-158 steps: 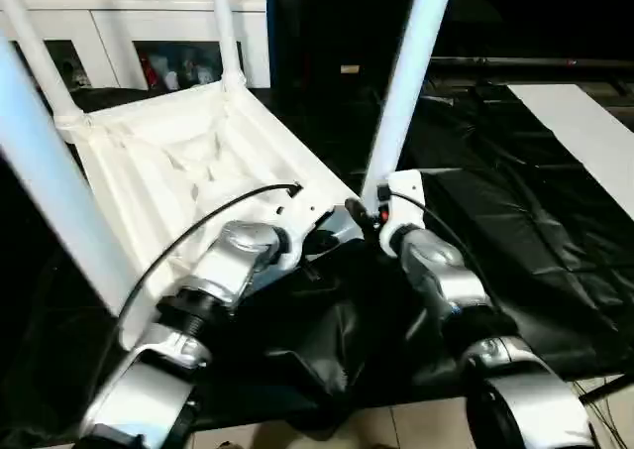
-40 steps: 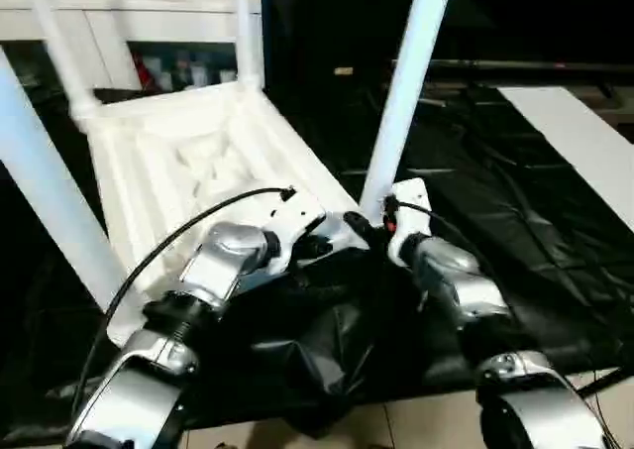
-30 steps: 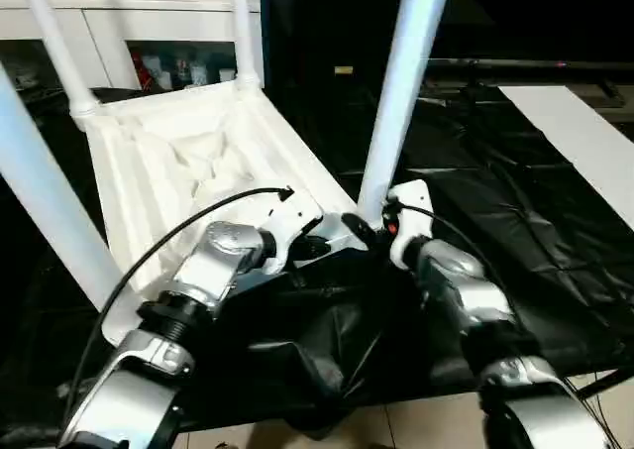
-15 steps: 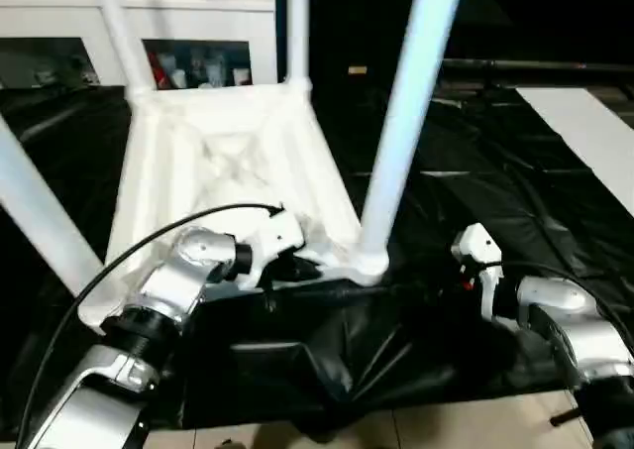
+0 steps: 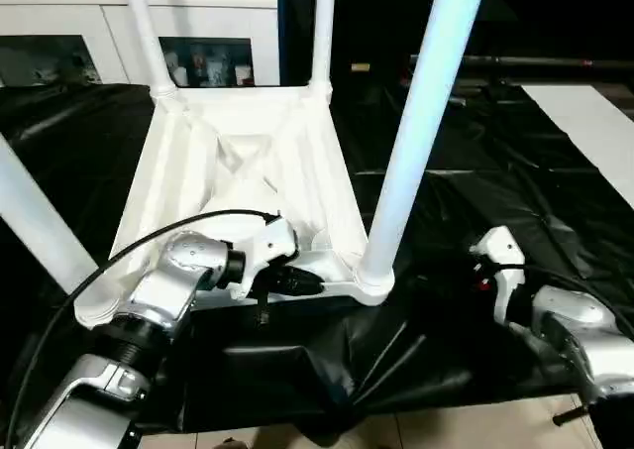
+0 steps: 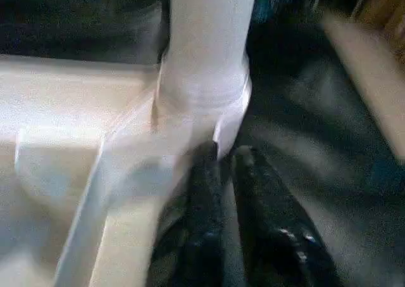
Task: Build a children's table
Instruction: Rotate leg to tighten
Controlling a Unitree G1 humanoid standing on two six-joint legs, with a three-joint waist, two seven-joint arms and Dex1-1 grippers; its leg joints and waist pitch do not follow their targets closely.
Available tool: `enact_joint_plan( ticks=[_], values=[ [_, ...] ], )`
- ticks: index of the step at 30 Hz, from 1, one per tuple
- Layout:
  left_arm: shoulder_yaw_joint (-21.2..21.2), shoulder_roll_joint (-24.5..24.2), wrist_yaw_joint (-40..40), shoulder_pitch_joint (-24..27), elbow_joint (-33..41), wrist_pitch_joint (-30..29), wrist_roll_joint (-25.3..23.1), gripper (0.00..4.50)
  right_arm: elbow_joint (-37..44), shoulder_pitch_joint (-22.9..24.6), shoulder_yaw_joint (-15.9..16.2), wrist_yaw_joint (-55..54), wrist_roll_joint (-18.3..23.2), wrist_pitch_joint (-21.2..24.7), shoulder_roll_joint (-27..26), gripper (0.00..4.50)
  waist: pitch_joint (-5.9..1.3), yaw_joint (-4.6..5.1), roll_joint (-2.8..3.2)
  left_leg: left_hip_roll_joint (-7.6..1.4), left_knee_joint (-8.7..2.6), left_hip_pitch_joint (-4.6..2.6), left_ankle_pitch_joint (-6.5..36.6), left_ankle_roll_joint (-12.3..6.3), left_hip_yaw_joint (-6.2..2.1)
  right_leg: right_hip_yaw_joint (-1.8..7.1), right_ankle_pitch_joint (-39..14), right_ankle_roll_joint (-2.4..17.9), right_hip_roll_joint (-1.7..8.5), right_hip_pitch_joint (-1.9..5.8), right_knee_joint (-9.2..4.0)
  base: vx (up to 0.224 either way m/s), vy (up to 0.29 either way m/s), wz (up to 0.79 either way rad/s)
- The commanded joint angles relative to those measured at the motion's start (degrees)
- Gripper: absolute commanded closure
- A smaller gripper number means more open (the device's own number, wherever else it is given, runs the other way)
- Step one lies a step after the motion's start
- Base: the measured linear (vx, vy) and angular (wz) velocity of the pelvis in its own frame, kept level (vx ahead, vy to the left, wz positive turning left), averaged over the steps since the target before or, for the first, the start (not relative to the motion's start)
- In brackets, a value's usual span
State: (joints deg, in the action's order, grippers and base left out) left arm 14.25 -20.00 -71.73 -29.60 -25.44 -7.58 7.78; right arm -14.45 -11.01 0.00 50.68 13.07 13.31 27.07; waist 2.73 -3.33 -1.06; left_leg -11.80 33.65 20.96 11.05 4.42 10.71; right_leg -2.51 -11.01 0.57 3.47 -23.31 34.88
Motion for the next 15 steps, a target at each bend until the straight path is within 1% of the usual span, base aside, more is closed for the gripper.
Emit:
enact_joint_plan(
  ticks=[1, 2, 3, 4, 5, 6, 7, 8, 9, 10, 11, 12, 13, 14, 15],
  values=[
    [-2.65, -0.22, 1.0, 0.3, 3.24, -1.09, 2.58, 3.62, 2.97, 1.06, -1.25, -1.61, 1.02, 0.91, -0.55, 0.73, -3.33, 0.07, 0.5, -1.45, -3.58, -0.41, 8.89, -3.13, -0.37, 2.28, -5.98, 13.88, 3.67, 3.22, -3.92, 0.0, 0.0, 0.0],
    [-3.38, -0.1, 1.68, 0.59, 3.88, -1.18, 3.15, 3.55, 3.81, 1.49, -1.39, -2.2, 1.22, 1.07, -0.81, 0.73, -3.28, 0.19, 0.32, -1.42, -3.58, -0.39, 9.46, -3.14, -0.31, 2.27, -6.58, 13.82, 3.67, 3.2, -4.07, 0.0, 0.0, 0.0],
    [-5.02, 0.09, 3.68, 1.14, 5.53, -2.35, 4.07, 3.55, 5.34, 2.23, -1.92, -3.73, 1.62, 1.43, -1.58, 0.73, -3.17, 0.22, 0.47, -1.42, -3.63, -0.46, 10.31, -2.84, -0.35, 2.25, -8.1, 13.51, 3.66, 3.2, -4.19, 0.0, 0.0, 0.0],
    [-6.06, 0.22, 5.59, 1.42, 6.33, -3.12, 4.16, 3.5, 6.17, 2.57, -2.34, -5.07, 1.67, 1.6, -2.17, 0.73, -3.06, 0.34, 0.62, -1.48, -3.73, -0.38, 11.26, -2.34, -0.37, 2.28, -9.86, 12.95, 3.67, 3.21, -4.37, 0.0, 0.0, 0.0],
    [-7.12, 0.33, 7.59, 1.92, 7.34, -3.98, 4.14, 3.42, 7.17, 3.14, -2.73, -6.67, 1.76, 1.73, -2.76, 0.73, -3.09, 0.43, 0.77, -1.35, -3.7, -0.43, 11.4, -2.13, -0.42, 2.18, -10.49, 12.76, 3.55, 3.19, -4.37, 0.0, 0.0, 0.0],
    [-8.46, 0.54, 10.17, 2.54, 8.45, -4.62, 4.0, 3.18, 8.12, 3.51, -3.27, -9.21, 1.34, 1.91, -3.68, 0.73, -3.06, 0.64, 0.74, -1.23, -3.69, -0.4, 11.59, -2.0, -0.43, 2.14, -12.1, 12.05, 3.48, 3.18, -4.6, 0.0, 0.0, 0.0],
    [-9.27, 0.86, 12.11, 2.78, 8.88, -5.2, 3.66, 3.18, 8.51, 3.59, -3.65, -10.58, 1.11, 2.29, -4.22, 0.73, -3.0, 0.77, 0.71, -1.17, -3.65, -0.4, 11.48, -1.84, -0.41, 2.18, -13.26, 11.38, 3.45, 3.1, -4.75, 0.0, 0.0, 0.0],
    [-14.01, 2.95, 22.13, 4.51, 11.87, -7.48, 2.83, 3.11, 10.73, 3.98, -5.96, -18.78, -0.34, 4.35, -7.53, 0.73, -3.0, 0.88, 1.42, -1.23, -3.7, -0.42, 11.27, -1.41, -0.49, 2.19, -12.98, 11.33, 3.35, 3.06, -4.48, 0.0, 0.0, 0.0],
    [-14.01, 2.95, 22.13, 4.51, 11.87, -7.48, 2.83, 3.08, 10.73, 3.98, -5.96, -18.78, -0.34, 4.35, -7.53, 0.73, -2.98, 1.34, 1.22, -1.23, -3.62, -0.22, 11.09, -1.08, -0.45, 2.1, -12.27, 11.47, 3.28, 3.02, -4.62, 0.0, 0.0, 0.0],
    [-17.82, 5.21, 29.98, 6.74, 15.78, -9.28, 2.33, 2.98, 12.66, 4.56, -7.85, -25.21, -1.82, 5.5, -10.26, 0.73, -3.13, 1.33, 1.4, -1.08, -3.57, -0.3, 10.82, -0.92, -0.56, 2.06, -13.38, 10.88, 3.24, 3.12, -4.58, 0.0, 0.0, 0.0],
    [-18.67, 5.79, 31.8, 7.36, 16.93, -10.06, 2.21, 2.98, 13.18, 4.77, -8.29, -26.7, -2.22, 5.72, -10.9, 0.73, -3.08, 1.5, 1.65, -1.31, -3.64, -0.28, 10.41, -0.64, -0.54, 2.18, -12.21, 11.21, 3.25, 3.08, -4.44, 0.0, 0.0, 0.0],
    [-20.54, 7.51, 35.81, 9.44, 20.5, -11.63, 1.93, 2.85, 14.8, 5.45, -9.47, -30.44, -3.11, 5.85, -12.76, 0.73, -3.02, 1.6, 1.45, -1.19, -3.59, -0.21, 10.47, -0.81, -0.55, 2.03, -12.62, 10.9, 3.13, 2.94, -4.67, 0.0, 0.0, 0.0],
    [-21.6, 8.7, 38.72, 11.11, 23.19, -12.47, 1.15, 2.85, 16.47, 6.03, -10.25, -32.7, -3.06, 6.09, -14.35, 0.73, -3.05, 1.67, 1.49, -1.22, -3.63, -0.18, 10.45, -1.1, -0.52, 2.14, -12.59, 10.6, 3.14, 2.98, -4.7, 0.0, 0.0, 0.0],
    [-22.24, 9.77, 40.67, 13.18, 25.91, -12.94, 0.65, 2.85, 18.52, 6.7, -10.32, -34.68, -3.46, 6.47, -15.81, 0.73, -2.97, 1.6, 1.49, -1.23, -3.66, -0.23, 10.41, -1.14, -0.51, 2.15, -12.57, 10.33, 3.05, 2.87, -4.78, 0.0, 0.0, 0.0],
    [-22.44, 10.38, 41.49, 14.57, 27.56, -13.17, 0.46, 2.85, 19.84, 7.16, -10.11, -35.68, -3.89, 6.77, -16.55, 0.73, -2.95, 1.6, 1.45, -1.21, -3.72, -0.12, 10.37, -1.46, -0.54, 2.15, -12.37, 9.74, 2.96, 2.87, -4.78, 0.0, 0.0, 0.0]
  ],
)
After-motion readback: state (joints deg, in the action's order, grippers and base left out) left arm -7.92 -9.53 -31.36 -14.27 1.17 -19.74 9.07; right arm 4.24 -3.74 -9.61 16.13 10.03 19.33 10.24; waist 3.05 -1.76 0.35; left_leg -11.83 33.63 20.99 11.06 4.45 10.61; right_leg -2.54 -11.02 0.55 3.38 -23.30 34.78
